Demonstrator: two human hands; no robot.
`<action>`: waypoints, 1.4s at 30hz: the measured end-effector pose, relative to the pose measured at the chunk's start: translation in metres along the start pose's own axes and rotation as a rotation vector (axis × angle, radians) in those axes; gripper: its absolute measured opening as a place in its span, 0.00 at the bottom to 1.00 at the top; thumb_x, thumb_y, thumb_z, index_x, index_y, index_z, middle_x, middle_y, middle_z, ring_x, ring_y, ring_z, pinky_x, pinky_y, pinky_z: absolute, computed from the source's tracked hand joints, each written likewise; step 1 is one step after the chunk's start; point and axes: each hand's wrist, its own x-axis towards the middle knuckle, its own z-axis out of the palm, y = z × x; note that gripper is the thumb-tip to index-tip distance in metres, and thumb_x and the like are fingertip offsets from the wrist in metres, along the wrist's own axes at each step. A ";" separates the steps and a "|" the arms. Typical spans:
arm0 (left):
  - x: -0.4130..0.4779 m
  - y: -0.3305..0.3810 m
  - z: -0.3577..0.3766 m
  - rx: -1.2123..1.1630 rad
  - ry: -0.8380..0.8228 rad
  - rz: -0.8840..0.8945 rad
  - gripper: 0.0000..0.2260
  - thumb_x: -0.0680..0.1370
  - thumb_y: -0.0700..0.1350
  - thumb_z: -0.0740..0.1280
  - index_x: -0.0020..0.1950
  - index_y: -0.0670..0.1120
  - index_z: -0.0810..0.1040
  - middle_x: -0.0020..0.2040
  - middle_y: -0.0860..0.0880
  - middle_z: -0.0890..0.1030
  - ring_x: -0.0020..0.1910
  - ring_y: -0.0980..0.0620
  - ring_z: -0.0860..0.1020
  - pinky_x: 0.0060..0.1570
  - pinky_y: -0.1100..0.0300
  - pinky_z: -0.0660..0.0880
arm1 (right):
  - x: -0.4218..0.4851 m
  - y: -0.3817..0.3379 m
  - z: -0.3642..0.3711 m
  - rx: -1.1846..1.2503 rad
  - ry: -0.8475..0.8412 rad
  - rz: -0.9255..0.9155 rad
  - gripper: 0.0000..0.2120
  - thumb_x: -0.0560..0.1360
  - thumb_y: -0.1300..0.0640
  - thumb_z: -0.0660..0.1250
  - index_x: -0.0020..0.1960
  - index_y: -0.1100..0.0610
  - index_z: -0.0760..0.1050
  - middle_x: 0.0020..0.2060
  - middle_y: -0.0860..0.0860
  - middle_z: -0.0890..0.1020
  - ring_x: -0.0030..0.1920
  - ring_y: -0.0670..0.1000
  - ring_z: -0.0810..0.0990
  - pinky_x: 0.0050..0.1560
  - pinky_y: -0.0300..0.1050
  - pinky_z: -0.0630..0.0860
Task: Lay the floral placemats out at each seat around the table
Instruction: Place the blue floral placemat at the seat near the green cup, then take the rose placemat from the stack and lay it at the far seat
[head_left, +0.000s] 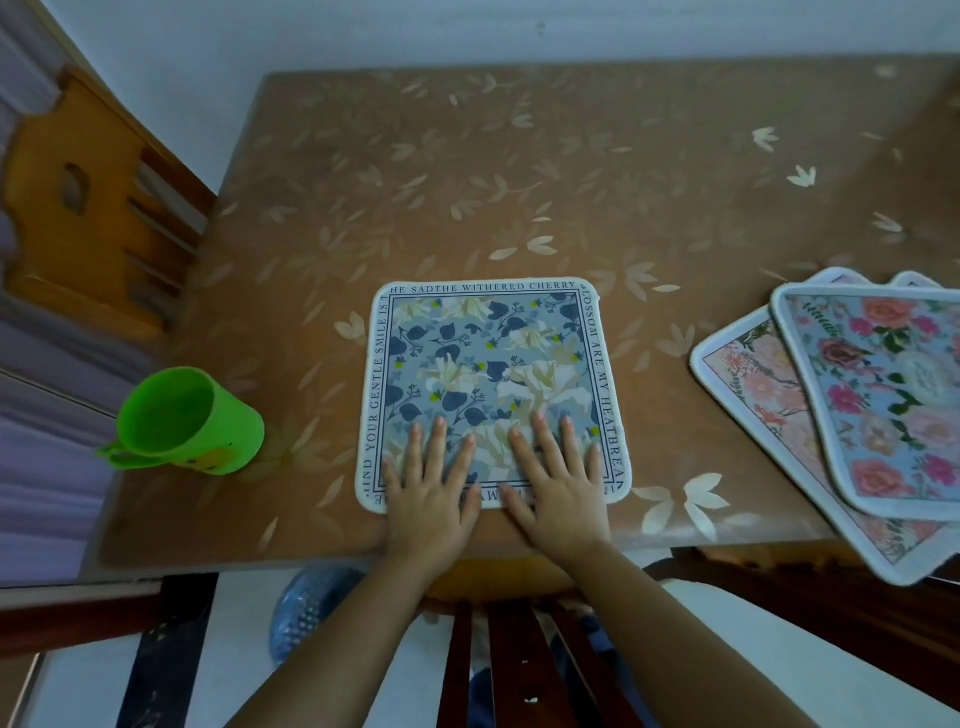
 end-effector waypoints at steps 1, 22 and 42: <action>0.001 0.001 0.001 -0.014 -0.012 -0.010 0.24 0.78 0.57 0.48 0.73 0.56 0.46 0.75 0.48 0.47 0.73 0.44 0.42 0.68 0.36 0.47 | 0.000 -0.001 -0.001 0.028 -0.007 0.010 0.29 0.74 0.37 0.49 0.72 0.45 0.51 0.74 0.50 0.53 0.73 0.58 0.43 0.69 0.65 0.46; -0.008 0.150 -0.068 -0.341 0.313 0.101 0.18 0.76 0.46 0.60 0.66 0.43 0.70 0.68 0.45 0.70 0.70 0.45 0.62 0.68 0.44 0.55 | -0.043 0.082 -0.130 0.042 0.185 -0.037 0.22 0.75 0.49 0.58 0.68 0.52 0.62 0.69 0.51 0.68 0.71 0.53 0.60 0.70 0.57 0.56; -0.001 0.387 -0.039 -0.323 0.216 0.143 0.20 0.78 0.50 0.56 0.70 0.49 0.62 0.72 0.49 0.63 0.73 0.50 0.54 0.71 0.50 0.47 | -0.134 0.315 -0.210 -0.012 0.166 0.063 0.23 0.75 0.46 0.57 0.69 0.50 0.61 0.70 0.49 0.66 0.71 0.52 0.58 0.71 0.56 0.56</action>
